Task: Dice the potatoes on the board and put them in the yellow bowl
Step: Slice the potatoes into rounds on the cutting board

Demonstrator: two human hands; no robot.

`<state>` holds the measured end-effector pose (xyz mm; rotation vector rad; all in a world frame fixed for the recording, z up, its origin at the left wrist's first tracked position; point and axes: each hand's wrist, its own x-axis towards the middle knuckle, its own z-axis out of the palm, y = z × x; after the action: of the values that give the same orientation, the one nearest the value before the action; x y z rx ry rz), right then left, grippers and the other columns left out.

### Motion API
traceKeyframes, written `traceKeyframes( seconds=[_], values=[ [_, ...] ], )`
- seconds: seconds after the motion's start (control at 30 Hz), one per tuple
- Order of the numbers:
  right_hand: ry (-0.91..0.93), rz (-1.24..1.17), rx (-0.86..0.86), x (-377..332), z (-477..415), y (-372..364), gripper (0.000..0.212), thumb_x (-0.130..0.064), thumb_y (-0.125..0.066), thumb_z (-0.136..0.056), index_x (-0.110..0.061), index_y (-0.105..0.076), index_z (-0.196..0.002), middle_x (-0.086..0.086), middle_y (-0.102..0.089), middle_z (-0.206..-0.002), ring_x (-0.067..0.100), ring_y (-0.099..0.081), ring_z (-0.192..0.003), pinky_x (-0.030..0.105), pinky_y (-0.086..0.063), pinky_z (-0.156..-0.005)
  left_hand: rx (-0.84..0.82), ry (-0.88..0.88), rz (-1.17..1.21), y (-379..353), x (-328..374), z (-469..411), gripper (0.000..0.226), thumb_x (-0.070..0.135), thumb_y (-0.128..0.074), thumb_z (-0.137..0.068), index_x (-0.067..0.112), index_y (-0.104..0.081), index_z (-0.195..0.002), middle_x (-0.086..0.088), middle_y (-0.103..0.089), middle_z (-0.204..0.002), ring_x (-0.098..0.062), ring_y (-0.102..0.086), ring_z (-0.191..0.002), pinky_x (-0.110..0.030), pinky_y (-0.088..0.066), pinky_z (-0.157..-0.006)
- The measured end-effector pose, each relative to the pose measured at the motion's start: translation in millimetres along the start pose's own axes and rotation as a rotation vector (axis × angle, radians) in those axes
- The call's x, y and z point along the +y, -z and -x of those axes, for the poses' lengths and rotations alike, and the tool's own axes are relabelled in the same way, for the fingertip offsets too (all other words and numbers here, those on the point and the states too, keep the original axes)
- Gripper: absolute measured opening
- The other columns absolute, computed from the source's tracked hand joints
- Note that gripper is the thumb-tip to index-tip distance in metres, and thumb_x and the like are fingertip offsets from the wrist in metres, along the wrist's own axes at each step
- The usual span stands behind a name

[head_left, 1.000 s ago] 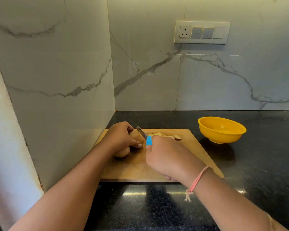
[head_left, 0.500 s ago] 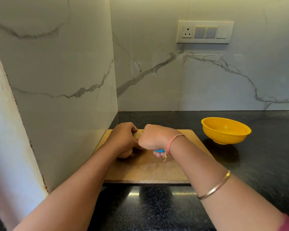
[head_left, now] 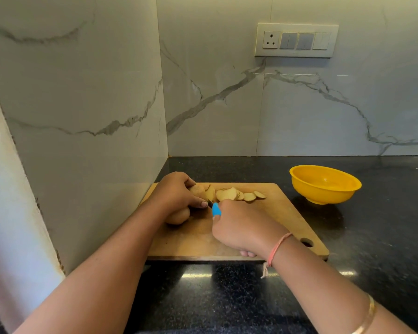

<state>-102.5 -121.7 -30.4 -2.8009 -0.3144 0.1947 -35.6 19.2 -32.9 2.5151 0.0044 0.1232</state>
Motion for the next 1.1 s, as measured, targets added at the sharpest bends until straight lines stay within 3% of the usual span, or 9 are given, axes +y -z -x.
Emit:
traceKeyframes(
  seconds=[0.33, 0.57, 0.8, 0.93, 1.1],
  values=[
    [-0.106, 0.000, -0.065, 24.7, 31.5, 16.8, 0.047, -0.037, -0.035, -0.099, -0.029, -0.028, -0.144, 0.001, -0.052, -0.075, 0.007, -0.047, -0.043, 0.015, -0.038, -0.036, -0.022, 0.004, 0.009, -1.7, -1.2, -0.1, 0.063, 0.025, -0.078, -0.076, 0.013, -0.053, -0.132, -0.005, -0.056, -0.131, -0.022, -0.052, -0.118, -0.028, -0.042, -0.088],
    [-0.123, -0.109, 0.104, 26.5, 23.2, 9.7, 0.043, -0.040, -0.030, -0.101, -0.028, -0.032, -0.142, 0.000, -0.054, -0.072, 0.008, -0.050, -0.046, 0.017, -0.040, -0.038, -0.034, -0.006, 0.013, -1.5, -4.7, 0.1, 0.062, 0.022, -0.077, -0.078, 0.015, -0.050, -0.134, -0.004, -0.053, -0.135, -0.022, -0.049, -0.122, -0.026, -0.038, -0.085],
    [-0.124, -0.170, -0.035, 20.2, 14.2, 5.2, 0.047, -0.037, -0.030, -0.100, -0.024, -0.028, -0.146, 0.003, -0.054, -0.069, 0.009, -0.049, -0.043, 0.016, -0.038, -0.037, -0.021, -0.006, 0.008, -3.1, -6.2, -0.2, 0.065, 0.022, -0.079, -0.077, 0.017, -0.048, -0.134, -0.003, -0.052, -0.136, -0.022, -0.050, -0.121, -0.025, -0.039, -0.085],
    [-0.135, -0.241, 0.050, 22.3, 12.2, 5.3, 0.044, -0.038, -0.030, -0.101, -0.028, -0.031, -0.144, 0.003, -0.053, -0.072, 0.010, -0.048, -0.045, 0.016, -0.036, -0.037, 0.000, 0.006, 0.022, -3.2, -7.6, -1.5, 0.063, 0.024, -0.082, -0.073, 0.018, -0.050, -0.126, -0.003, -0.054, -0.131, -0.020, -0.051, -0.116, -0.025, -0.041, -0.082],
    [-0.018, -0.293, 0.204, 15.5, 15.7, 5.9, 0.045, -0.039, -0.033, -0.101, -0.031, -0.031, -0.145, -0.006, -0.049, -0.073, 0.007, -0.050, -0.050, 0.016, -0.038, -0.037, 0.019, 0.001, 0.002, -3.8, -6.4, -1.9, 0.057, 0.027, -0.081, -0.073, 0.017, -0.051, -0.121, -0.004, -0.056, -0.127, -0.017, -0.052, -0.104, -0.025, -0.043, -0.079]
  ],
)
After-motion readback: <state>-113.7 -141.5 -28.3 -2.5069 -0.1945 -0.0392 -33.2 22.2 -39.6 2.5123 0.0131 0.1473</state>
